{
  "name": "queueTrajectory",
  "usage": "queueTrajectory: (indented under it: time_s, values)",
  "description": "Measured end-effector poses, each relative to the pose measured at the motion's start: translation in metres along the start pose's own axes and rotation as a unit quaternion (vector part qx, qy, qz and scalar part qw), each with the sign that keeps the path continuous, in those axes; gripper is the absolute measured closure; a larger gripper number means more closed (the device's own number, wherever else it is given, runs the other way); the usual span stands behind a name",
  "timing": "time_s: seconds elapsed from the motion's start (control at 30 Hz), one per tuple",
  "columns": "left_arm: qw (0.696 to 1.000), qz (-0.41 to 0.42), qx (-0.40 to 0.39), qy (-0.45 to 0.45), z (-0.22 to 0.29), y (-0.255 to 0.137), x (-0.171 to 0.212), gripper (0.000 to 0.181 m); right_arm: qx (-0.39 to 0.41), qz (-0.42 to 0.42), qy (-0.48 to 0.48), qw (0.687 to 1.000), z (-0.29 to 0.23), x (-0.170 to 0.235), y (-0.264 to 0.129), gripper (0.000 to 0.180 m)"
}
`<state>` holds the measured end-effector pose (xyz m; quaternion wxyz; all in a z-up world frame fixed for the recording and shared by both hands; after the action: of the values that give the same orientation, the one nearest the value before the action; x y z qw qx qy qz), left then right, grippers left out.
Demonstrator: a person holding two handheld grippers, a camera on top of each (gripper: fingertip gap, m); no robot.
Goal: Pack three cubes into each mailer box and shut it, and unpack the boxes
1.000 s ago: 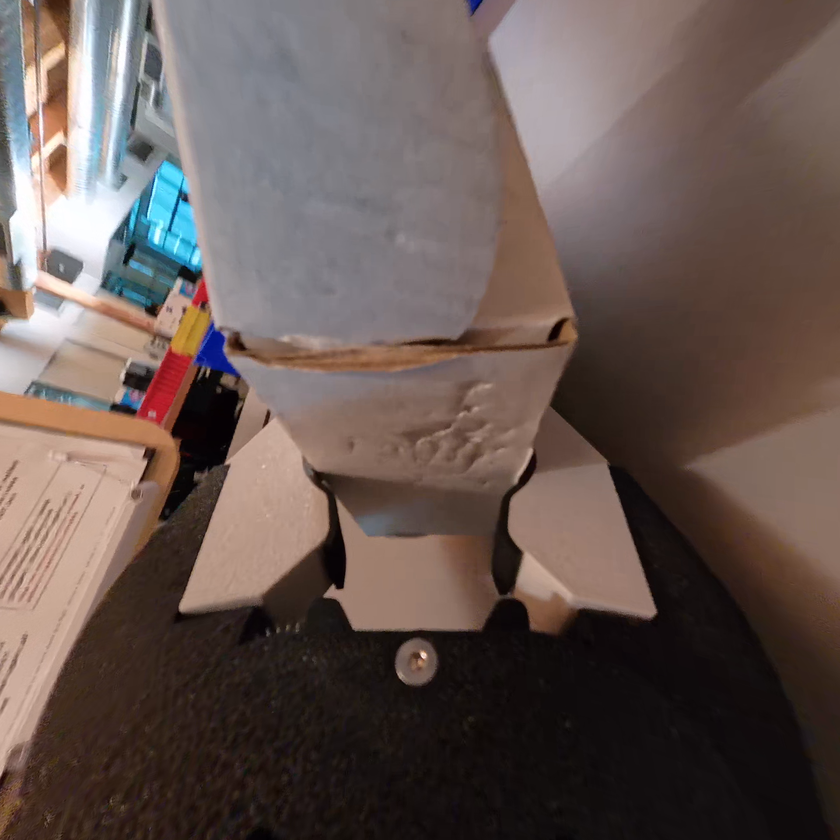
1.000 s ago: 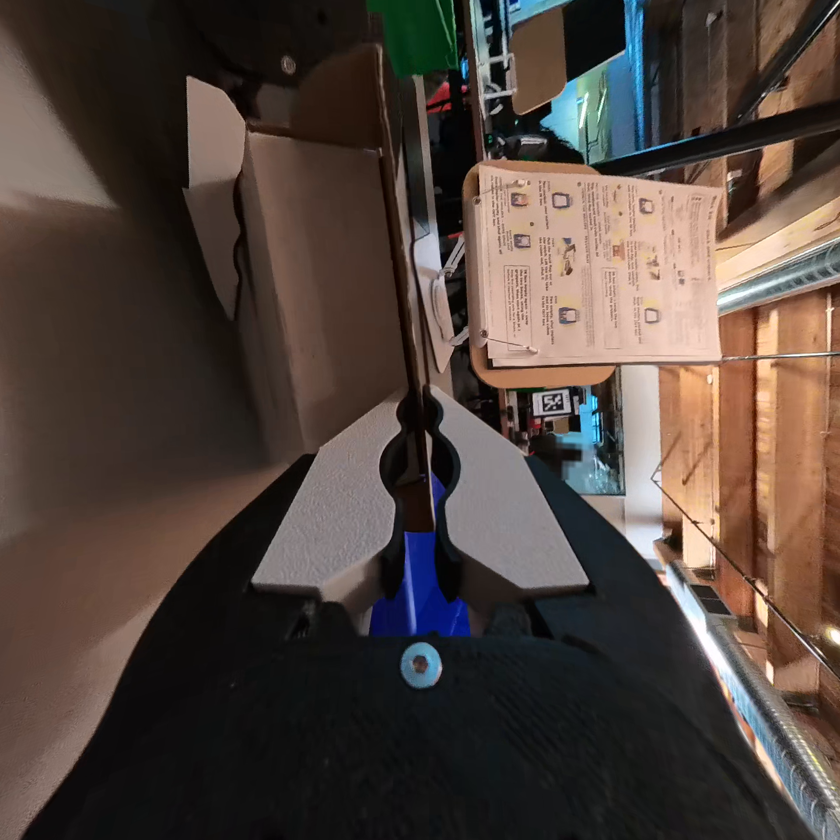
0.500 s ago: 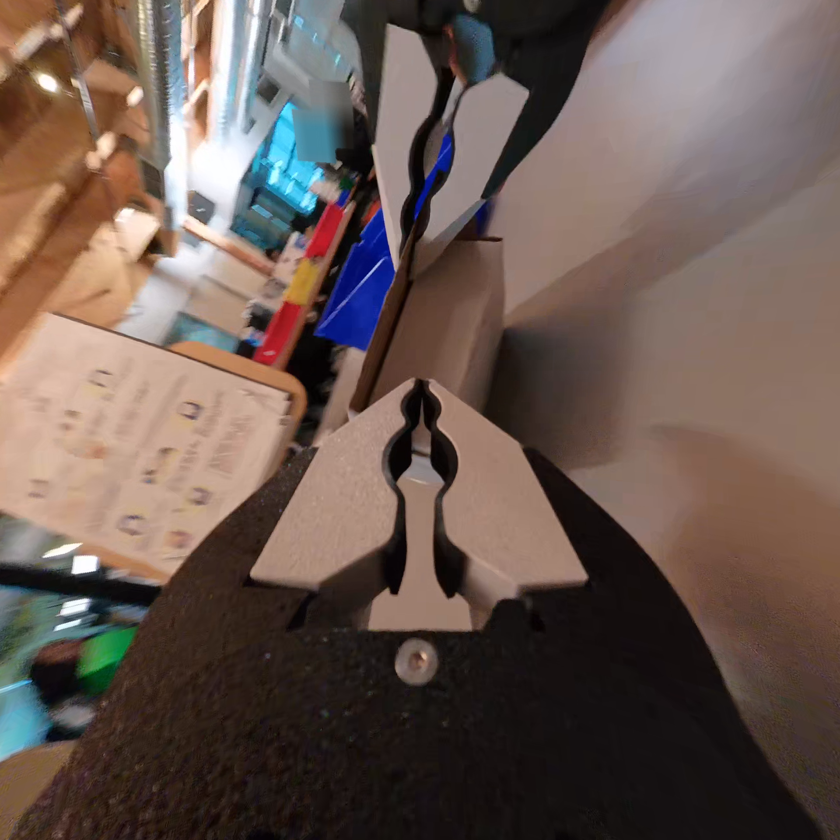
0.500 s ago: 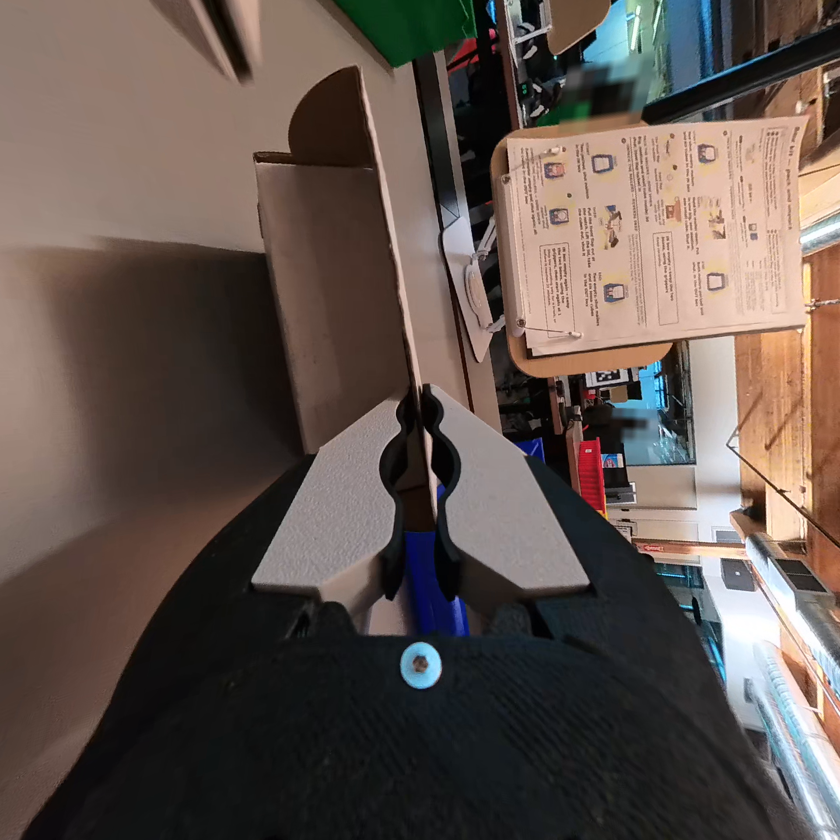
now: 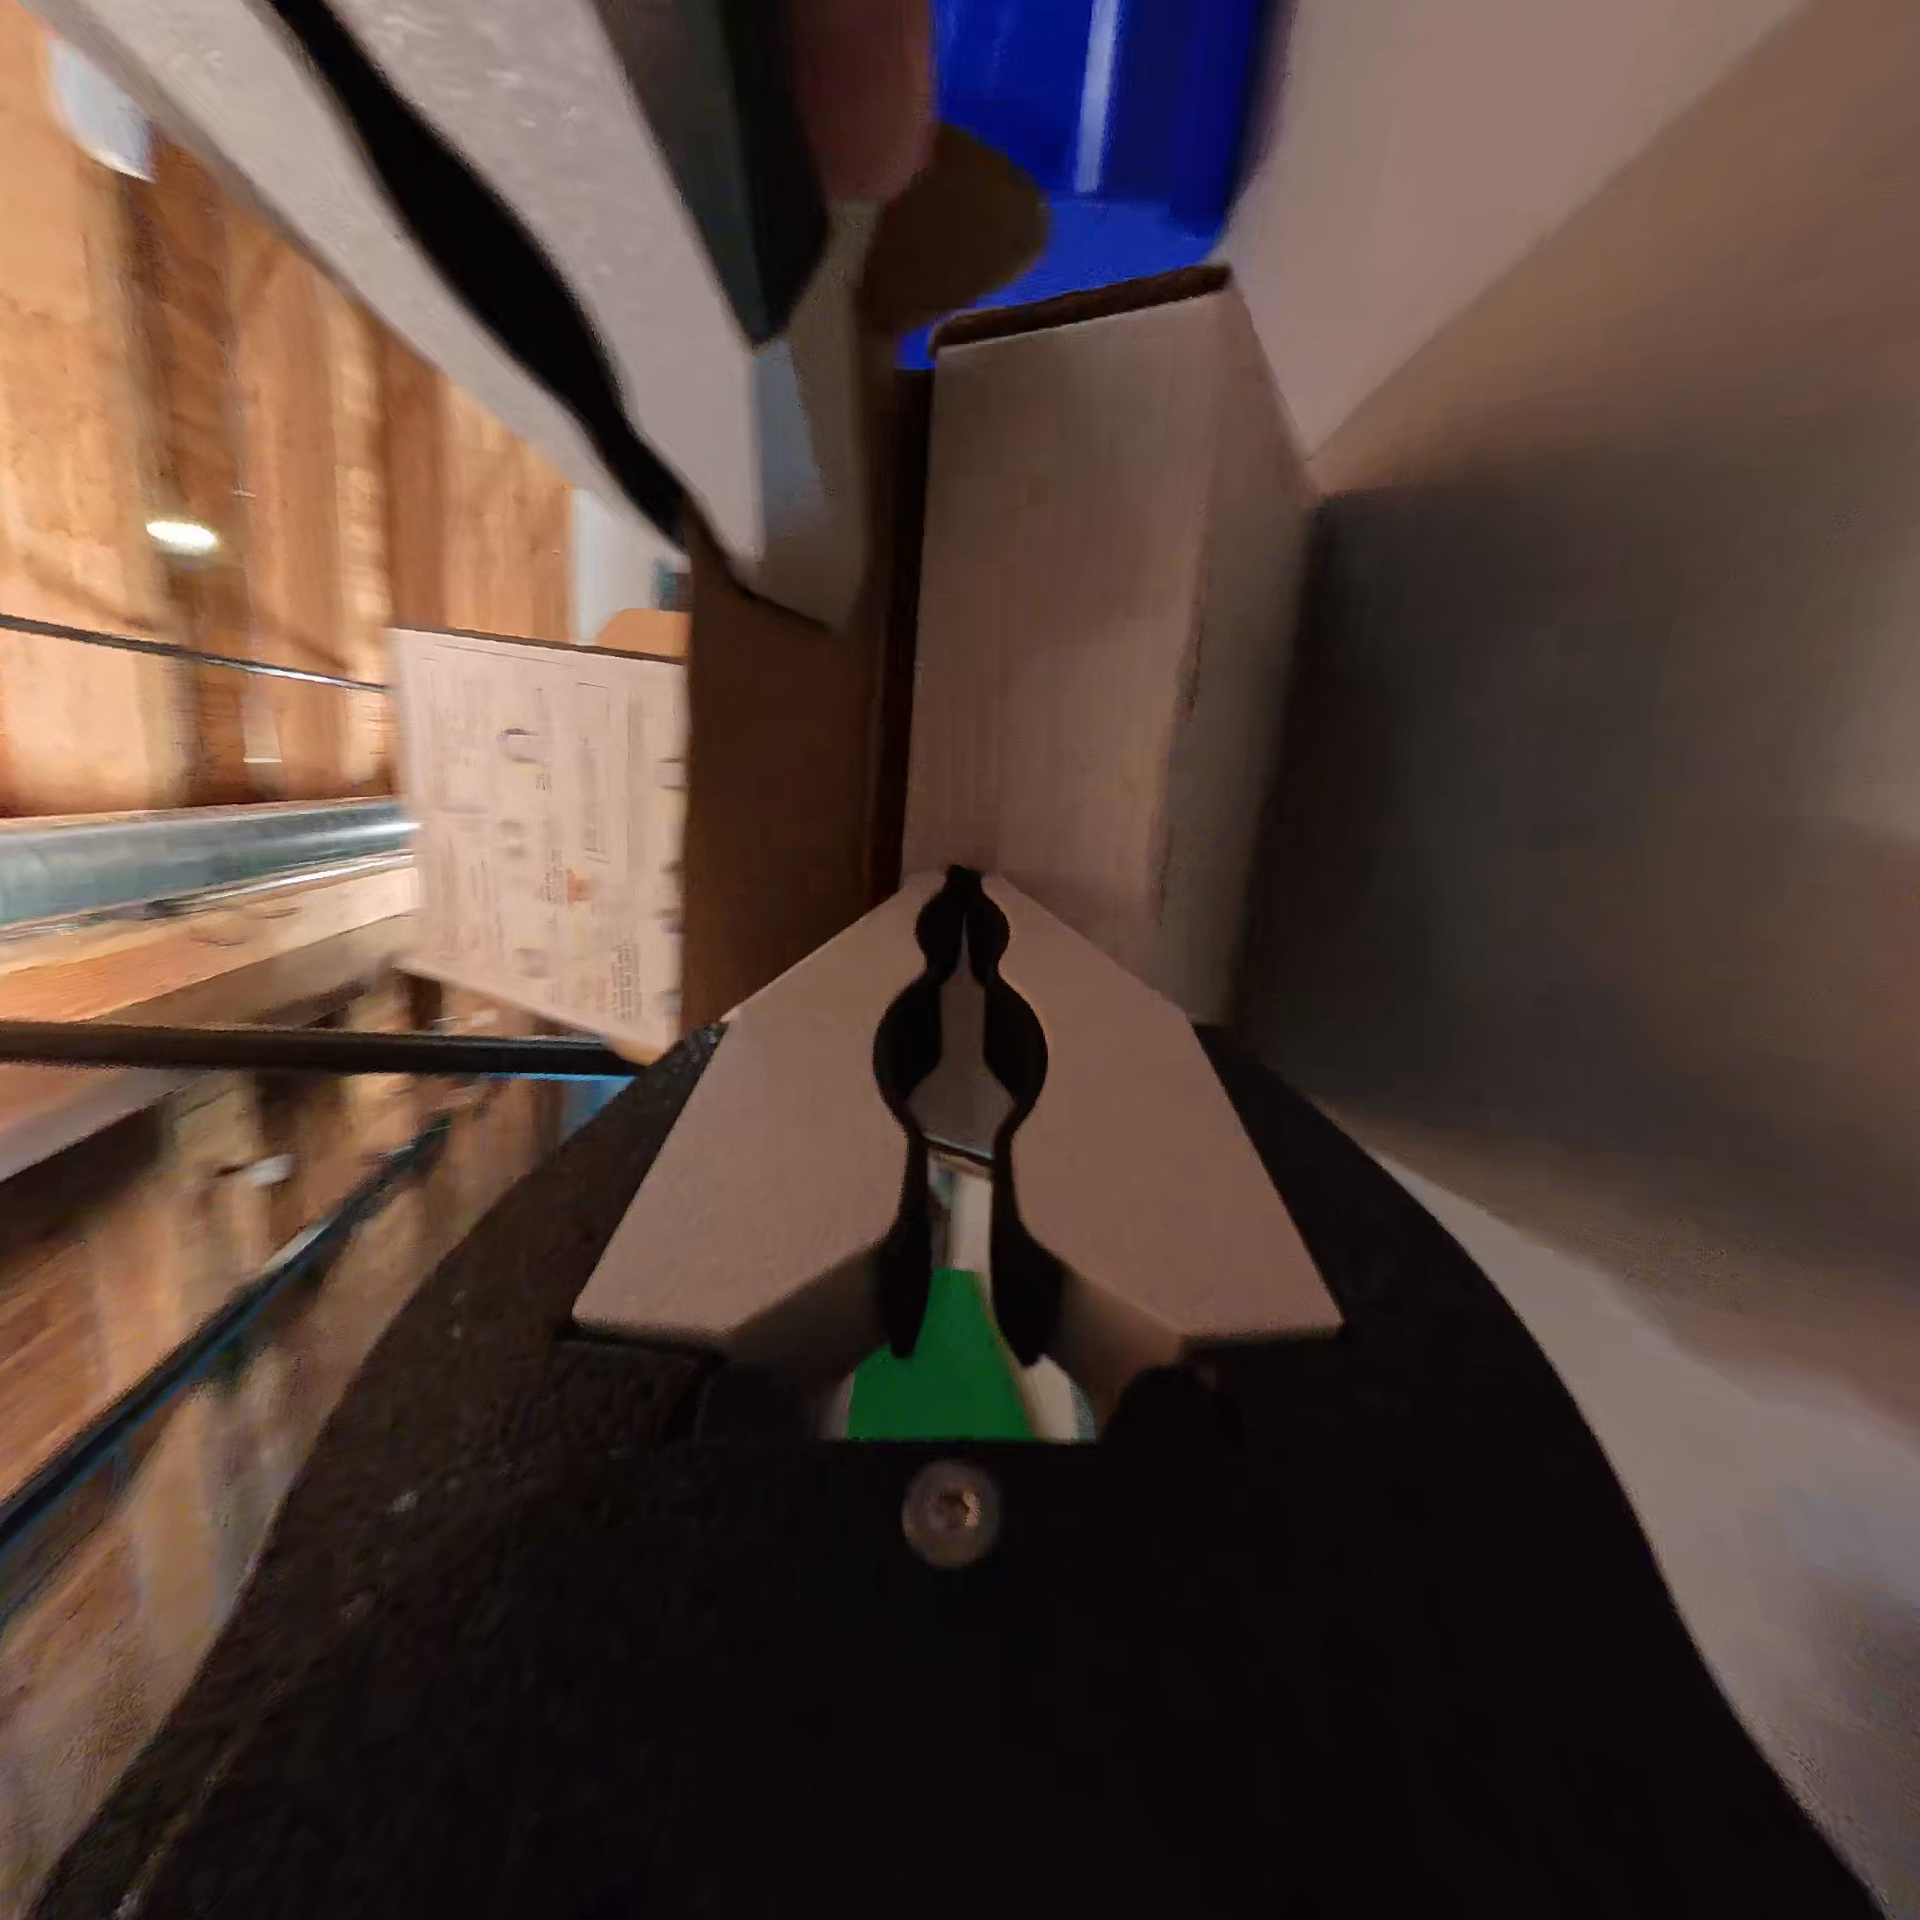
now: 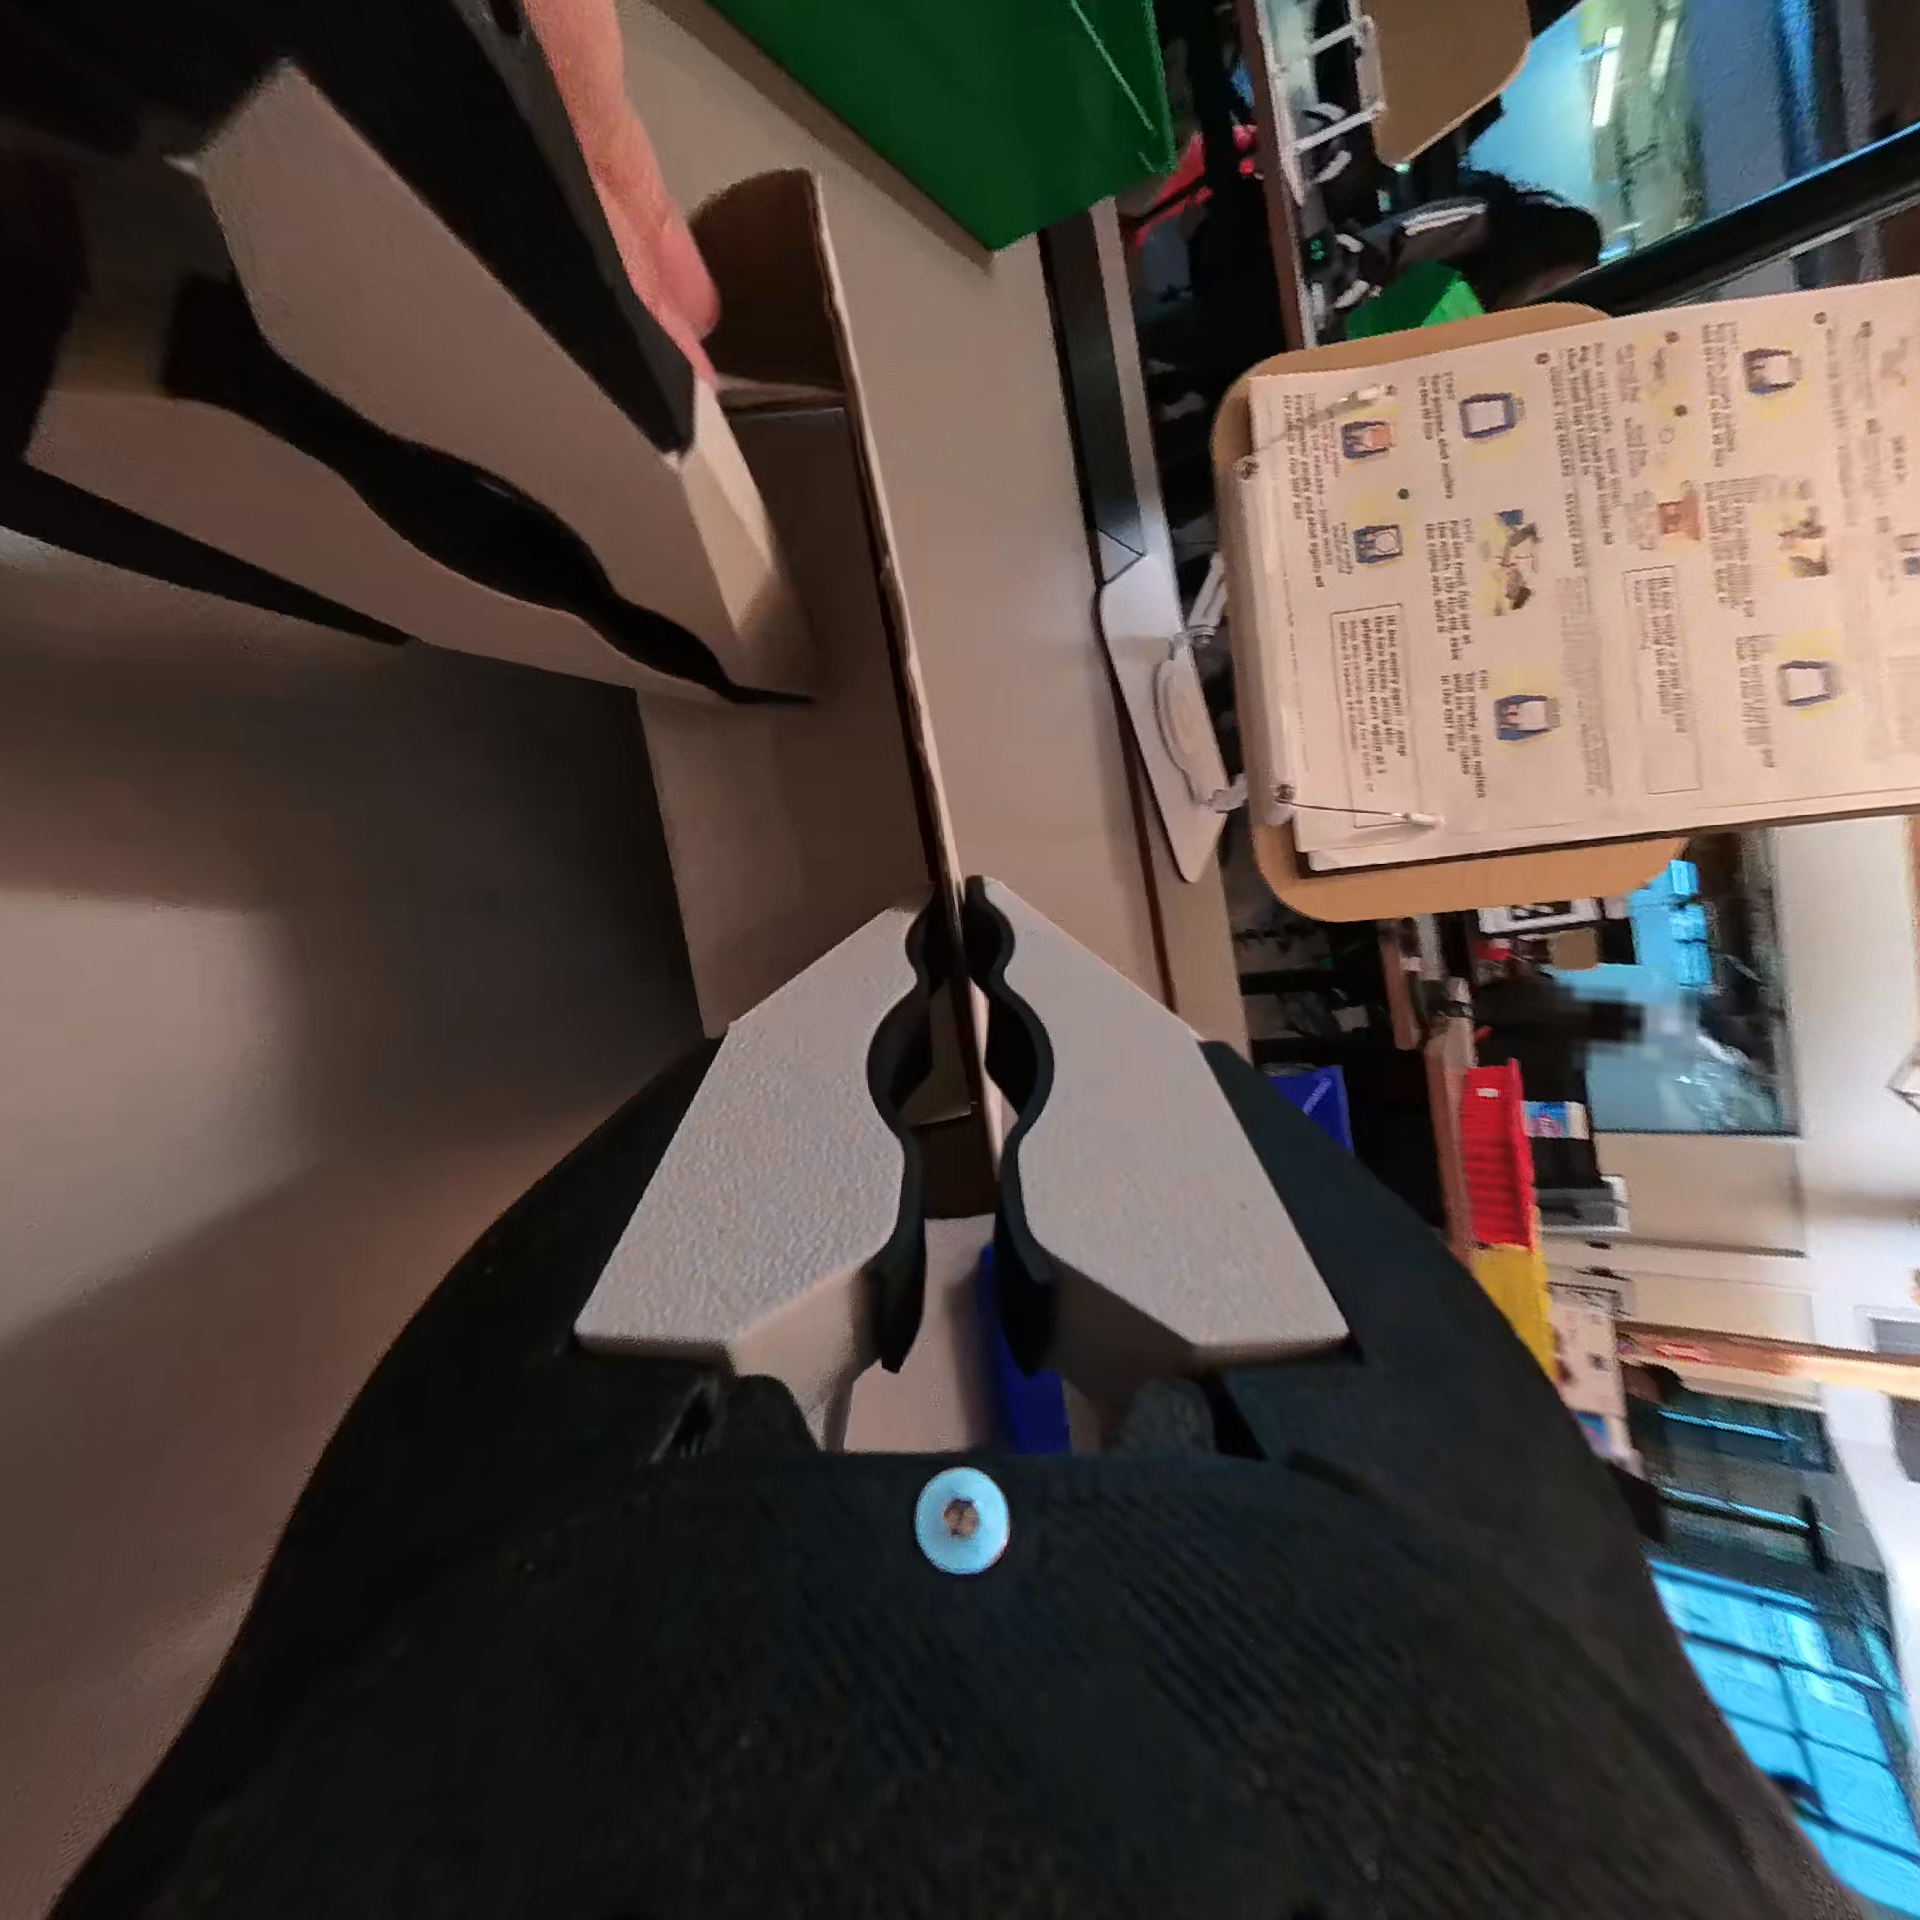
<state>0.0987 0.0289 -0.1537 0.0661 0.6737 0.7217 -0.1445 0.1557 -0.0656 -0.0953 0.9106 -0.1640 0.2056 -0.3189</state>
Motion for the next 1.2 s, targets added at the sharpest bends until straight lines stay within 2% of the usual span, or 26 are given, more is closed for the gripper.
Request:
queueTrajectory:
  time_s: [0.07,0.17,0.23,0.33,0.43,0.53,0.63,0.7,0.77,0.93,1.03,1.13,1.17,1.2]
  values:
    - [0.997,0.005,0.074,-0.028,0.012,0.000,0.002,0.181,0.011,0.004,0.019,1.000,0.006,0.002,0.000,0.178]
    - [0.999,0.028,0.037,-0.020,0.013,-0.004,0.004,0.181,0.000,0.026,0.033,0.999,0.012,0.001,-0.004,0.178]
    - [0.996,0.040,0.048,-0.061,0.006,-0.005,-0.002,0.181,0.003,0.035,0.027,0.999,0.016,0.002,-0.003,0.178]
    - [0.992,-0.017,0.078,-0.095,0.002,0.013,0.004,0.181,0.002,0.032,0.022,0.999,0.026,0.003,0.000,0.178]
    - [0.982,-0.039,0.140,-0.124,0.010,0.021,0.013,0.181,0.008,0.020,0.013,1.000,0.045,0.005,0.007,0.178]
    - [0.976,-0.041,0.163,-0.139,0.009,0.020,0.014,0.181,0.009,0.020,0.031,0.999,0.075,0.016,0.033,0.177]
    - [0.975,-0.053,0.169,-0.134,0.007,0.022,0.014,0.181,-0.018,0.006,0.068,0.997,0.099,0.036,0.082,0.171]
    - [0.974,-0.053,0.171,-0.136,0.007,0.022,0.014,0.181,-0.017,-0.031,0.086,0.996,0.109,0.051,0.116,0.159]
    - [0.972,-0.050,0.177,-0.144,0.007,0.022,0.014,0.181,-0.053,-0.050,0.097,0.993,0.109,0.058,0.141,0.161]
    - [0.967,-0.043,0.189,-0.167,0.006,0.021,0.017,0.181,-0.086,-0.102,0.127,0.983,0.092,0.079,0.186,0.176]
    - [0.964,-0.044,0.195,-0.178,0.004,0.022,0.017,0.181,-0.075,-0.123,0.167,0.975,0.082,0.089,0.198,0.173]
    - [0.955,-0.029,0.205,-0.211,0.003,0.022,0.022,0.181,-0.042,-0.053,0.216,0.974,0.098,0.079,0.175,0.159]
    - [0.951,-0.021,0.211,-0.225,0.002,0.022,0.024,0.181,-0.055,-0.027,0.231,0.971,0.104,0.072,0.162,0.147]
    - [0.947,-0.013,0.217,-0.239,0.000,0.021,0.027,0.181,-0.087,-0.001,0.242,0.966,0.107,0.064,0.147,0.118]
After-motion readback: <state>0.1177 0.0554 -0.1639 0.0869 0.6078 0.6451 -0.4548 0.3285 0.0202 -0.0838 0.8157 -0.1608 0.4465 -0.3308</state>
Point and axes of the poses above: each gripper's, where its closed fingertips meet, y out along the fingers, x out of its underside, z = x × y across the jaws, the point moved 9 cm from there along -y, back along the fingers, and after that the axes turned 9 degrees about -y, right-handed, at the moved point
